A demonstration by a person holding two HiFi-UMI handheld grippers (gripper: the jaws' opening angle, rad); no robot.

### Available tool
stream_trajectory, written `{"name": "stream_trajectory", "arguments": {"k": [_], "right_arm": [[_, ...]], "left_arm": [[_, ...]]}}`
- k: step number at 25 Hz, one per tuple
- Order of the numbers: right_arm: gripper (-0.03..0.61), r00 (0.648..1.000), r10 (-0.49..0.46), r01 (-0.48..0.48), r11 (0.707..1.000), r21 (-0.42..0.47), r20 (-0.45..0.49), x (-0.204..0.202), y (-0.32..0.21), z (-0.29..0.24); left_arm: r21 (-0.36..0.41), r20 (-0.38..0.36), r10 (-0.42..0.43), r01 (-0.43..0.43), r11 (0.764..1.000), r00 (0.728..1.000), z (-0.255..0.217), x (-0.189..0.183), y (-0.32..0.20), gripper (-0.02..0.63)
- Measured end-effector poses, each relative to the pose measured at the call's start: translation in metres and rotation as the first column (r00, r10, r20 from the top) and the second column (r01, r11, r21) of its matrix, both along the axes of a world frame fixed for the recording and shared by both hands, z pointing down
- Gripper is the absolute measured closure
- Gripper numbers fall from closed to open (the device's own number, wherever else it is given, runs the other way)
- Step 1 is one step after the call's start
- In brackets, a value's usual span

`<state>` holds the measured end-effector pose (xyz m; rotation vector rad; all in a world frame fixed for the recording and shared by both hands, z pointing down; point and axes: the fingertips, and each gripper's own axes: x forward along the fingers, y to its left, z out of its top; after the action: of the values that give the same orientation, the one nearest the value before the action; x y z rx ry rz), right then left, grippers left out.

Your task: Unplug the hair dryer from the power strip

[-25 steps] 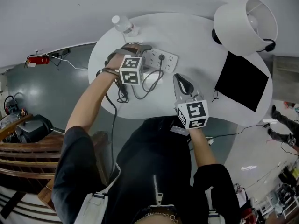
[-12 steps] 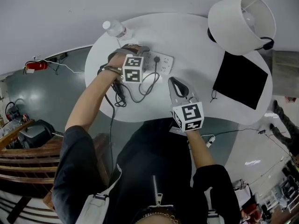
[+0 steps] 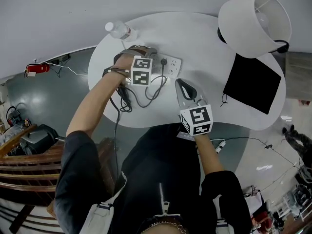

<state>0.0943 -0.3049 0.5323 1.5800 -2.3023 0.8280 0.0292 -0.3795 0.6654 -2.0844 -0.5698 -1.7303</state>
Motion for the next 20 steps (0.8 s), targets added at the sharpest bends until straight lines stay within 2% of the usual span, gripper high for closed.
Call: {"name": "stream_trajectory", "arguments": {"k": [7, 13, 15, 18, 20], "right_arm": [[0.573, 0.999, -0.024, 0.024, 1.0, -0.003, -0.046, -0.002, -0.008, 0.012], [0.573, 0.994, -0.076, 0.078, 0.997, 0.015, -0.081, -0.006, -0.02, 0.014], [0.572, 0.974, -0.157, 0.168, 0.984, 0.052, -0.165, -0.009, -0.027, 0.014], [0.572, 0.908, -0.279, 0.315, 0.947, 0.071, -0.313, -0.012, -0.031, 0.024], [0.57, 0.883, -0.315, 0.36, 0.93, 0.07, -0.347, -0.013, -0.034, 0.031]], "left_arm": [[0.011, 0.051, -0.002, 0.001, 1.0, 0.999, 0.002, 0.0, -0.001, 0.232], [0.005, 0.05, -0.005, 0.005, 1.0, 0.999, 0.001, 0.0, -0.001, 0.233], [0.004, 0.047, -0.007, 0.007, 1.0, 0.999, 0.002, 0.0, -0.001, 0.233], [0.002, 0.049, -0.008, 0.008, 1.0, 0.999, 0.003, 0.001, 0.0, 0.233], [0.004, 0.053, -0.009, 0.009, 1.0, 0.999, 0.003, 0.001, 0.0, 0.233]]}}
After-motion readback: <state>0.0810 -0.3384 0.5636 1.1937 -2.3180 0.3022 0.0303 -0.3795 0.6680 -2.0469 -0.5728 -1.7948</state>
